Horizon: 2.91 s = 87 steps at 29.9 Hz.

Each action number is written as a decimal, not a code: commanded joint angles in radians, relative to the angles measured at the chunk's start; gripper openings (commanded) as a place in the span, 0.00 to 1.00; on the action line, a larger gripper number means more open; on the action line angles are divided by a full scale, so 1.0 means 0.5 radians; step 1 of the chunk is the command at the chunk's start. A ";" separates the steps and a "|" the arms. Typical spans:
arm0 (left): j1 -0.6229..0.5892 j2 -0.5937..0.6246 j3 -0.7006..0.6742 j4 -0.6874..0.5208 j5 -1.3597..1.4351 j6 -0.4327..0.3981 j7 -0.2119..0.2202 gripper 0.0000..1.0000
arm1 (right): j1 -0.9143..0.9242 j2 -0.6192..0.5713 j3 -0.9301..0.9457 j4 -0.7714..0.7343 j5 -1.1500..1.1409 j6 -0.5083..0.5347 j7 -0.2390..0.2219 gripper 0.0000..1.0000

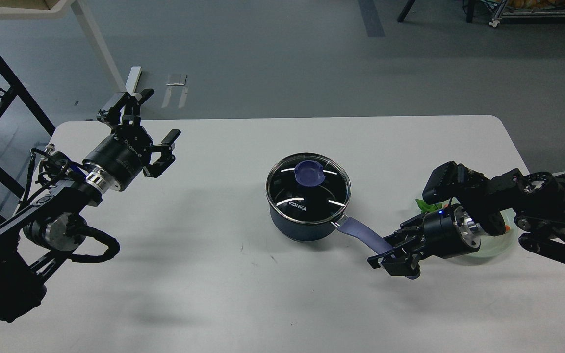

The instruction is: Open pot lid

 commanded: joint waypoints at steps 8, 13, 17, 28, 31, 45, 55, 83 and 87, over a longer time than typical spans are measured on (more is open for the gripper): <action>-0.006 0.006 0.028 0.000 0.179 -0.009 0.000 0.99 | 0.018 -0.005 0.000 -0.001 0.003 -0.001 0.000 0.33; -0.049 0.006 0.025 0.000 0.697 -0.143 -0.098 0.99 | 0.021 -0.011 0.000 -0.001 0.003 -0.001 0.000 0.26; -0.184 0.019 0.028 -0.034 1.200 -0.220 -0.187 0.99 | 0.021 -0.014 0.000 -0.001 0.000 -0.001 0.000 0.26; -0.328 0.000 0.125 -0.309 2.611 -0.074 -0.394 0.99 | 0.015 -0.017 0.000 -0.001 0.003 -0.001 0.000 0.27; -0.432 -0.003 0.398 -0.331 2.994 0.248 -0.394 0.99 | 0.009 -0.017 0.000 -0.001 0.003 -0.001 0.000 0.27; -1.061 -0.288 1.267 0.178 3.324 0.804 -0.394 0.99 | 0.000 -0.014 0.000 -0.001 0.003 -0.001 0.000 0.27; -1.077 -0.509 1.344 0.411 3.333 0.792 -0.394 0.99 | 0.000 -0.017 0.000 -0.001 0.003 -0.001 0.000 0.27; -1.086 -0.696 1.488 0.684 3.327 0.761 -0.394 0.98 | -0.003 -0.014 0.000 -0.001 0.003 -0.001 0.000 0.29; -1.080 -0.696 1.500 0.684 3.324 0.761 -0.394 0.97 | -0.003 -0.014 0.000 -0.001 0.003 -0.001 0.000 0.29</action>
